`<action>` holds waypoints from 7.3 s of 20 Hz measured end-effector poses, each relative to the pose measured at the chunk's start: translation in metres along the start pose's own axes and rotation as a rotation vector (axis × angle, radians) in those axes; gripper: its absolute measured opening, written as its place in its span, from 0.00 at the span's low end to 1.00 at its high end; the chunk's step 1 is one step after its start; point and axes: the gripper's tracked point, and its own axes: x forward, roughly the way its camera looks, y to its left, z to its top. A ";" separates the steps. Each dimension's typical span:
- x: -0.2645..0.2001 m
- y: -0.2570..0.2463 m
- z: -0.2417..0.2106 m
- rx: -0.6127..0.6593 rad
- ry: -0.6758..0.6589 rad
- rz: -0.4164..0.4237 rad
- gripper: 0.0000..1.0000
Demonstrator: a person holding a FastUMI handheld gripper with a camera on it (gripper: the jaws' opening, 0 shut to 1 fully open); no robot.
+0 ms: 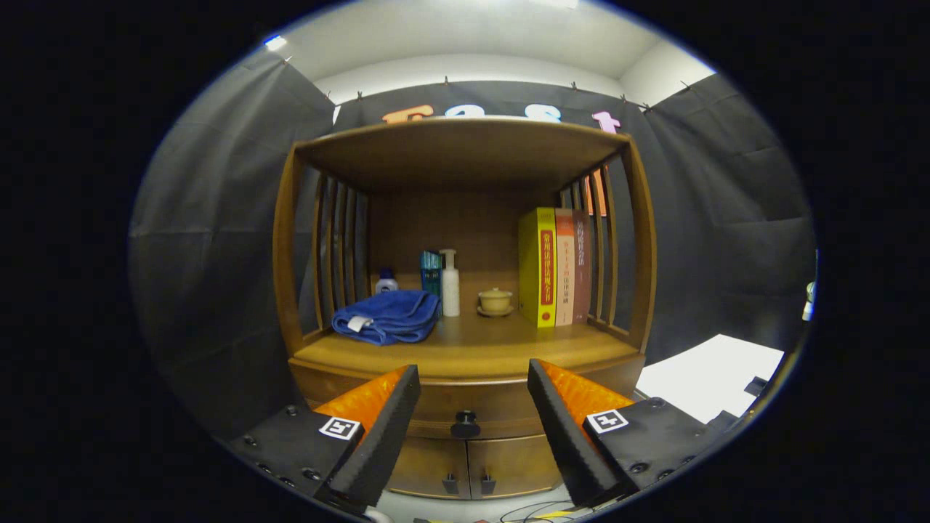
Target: Pull open the drawer, take out the items inside it, and place them on the countertop above the cabinet.
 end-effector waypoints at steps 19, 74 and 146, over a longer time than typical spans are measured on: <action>0.098 0.003 -0.131 0.011 0.241 -0.005 0.92; -0.088 0.002 -0.176 0.108 0.339 -0.081 0.62; 0.045 0.010 -0.166 0.091 1.000 0.018 0.52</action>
